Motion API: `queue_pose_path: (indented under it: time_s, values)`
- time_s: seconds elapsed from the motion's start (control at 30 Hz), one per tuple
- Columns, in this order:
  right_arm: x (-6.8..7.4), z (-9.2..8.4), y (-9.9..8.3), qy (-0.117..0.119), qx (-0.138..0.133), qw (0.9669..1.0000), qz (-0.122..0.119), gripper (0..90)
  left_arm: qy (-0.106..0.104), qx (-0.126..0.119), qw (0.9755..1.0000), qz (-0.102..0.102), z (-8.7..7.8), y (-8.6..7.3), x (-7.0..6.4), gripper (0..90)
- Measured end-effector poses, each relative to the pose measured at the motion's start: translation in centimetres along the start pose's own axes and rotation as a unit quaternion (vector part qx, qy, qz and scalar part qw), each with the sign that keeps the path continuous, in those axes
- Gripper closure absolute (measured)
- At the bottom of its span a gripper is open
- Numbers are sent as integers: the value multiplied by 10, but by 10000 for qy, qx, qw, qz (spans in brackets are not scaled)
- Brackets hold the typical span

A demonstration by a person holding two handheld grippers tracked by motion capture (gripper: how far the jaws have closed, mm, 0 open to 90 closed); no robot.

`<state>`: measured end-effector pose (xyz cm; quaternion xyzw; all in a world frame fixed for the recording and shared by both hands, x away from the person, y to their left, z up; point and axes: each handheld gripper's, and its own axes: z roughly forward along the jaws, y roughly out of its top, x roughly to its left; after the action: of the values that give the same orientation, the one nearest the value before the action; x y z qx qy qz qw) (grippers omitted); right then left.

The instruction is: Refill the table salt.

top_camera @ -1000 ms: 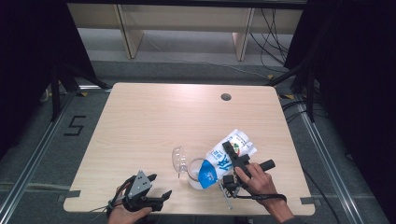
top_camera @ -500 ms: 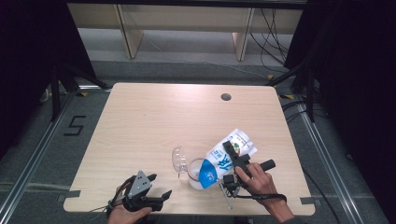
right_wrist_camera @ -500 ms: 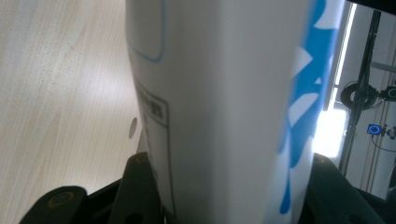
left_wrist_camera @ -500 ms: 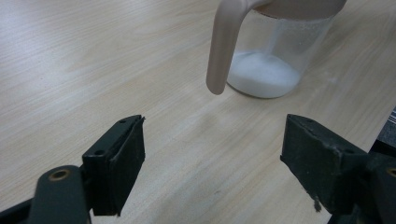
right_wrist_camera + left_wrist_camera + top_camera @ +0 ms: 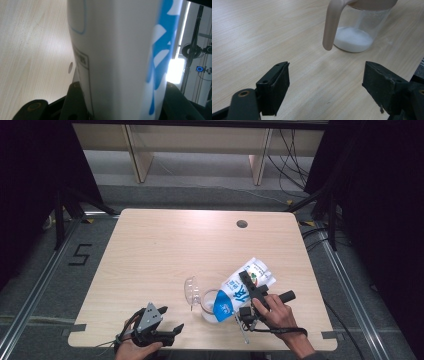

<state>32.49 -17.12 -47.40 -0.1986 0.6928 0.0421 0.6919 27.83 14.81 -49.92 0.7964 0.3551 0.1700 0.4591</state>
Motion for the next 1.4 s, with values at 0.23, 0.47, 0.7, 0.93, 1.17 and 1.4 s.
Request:
queue_pose_path:
  time_s: [0.23,0.47,0.7,0.93,1.17,1.4]
  values:
    - [-2,0,0,-48,-21,9999,-118,621,-8,3,10000,26,0,0,1,210]
    - [-2,1,1,-52,-45,9999,-128,626,-8,4,10000,16,0,0,1,211]
    - [-1,1,1,-75,-61,9999,-81,628,-3,11,10000,25,0,0,1,210]
    - [0,1,0,-89,-64,9999,-5,635,3,12,10000,25,0,0,1,210]
    - [-1,1,-1,-71,-6,10000,-63,638,14,68,10000,54,0,0,1,210]
    - [1,1,-1,-68,-21,10000,18,646,17,72,10000,18,0,0,1,210]
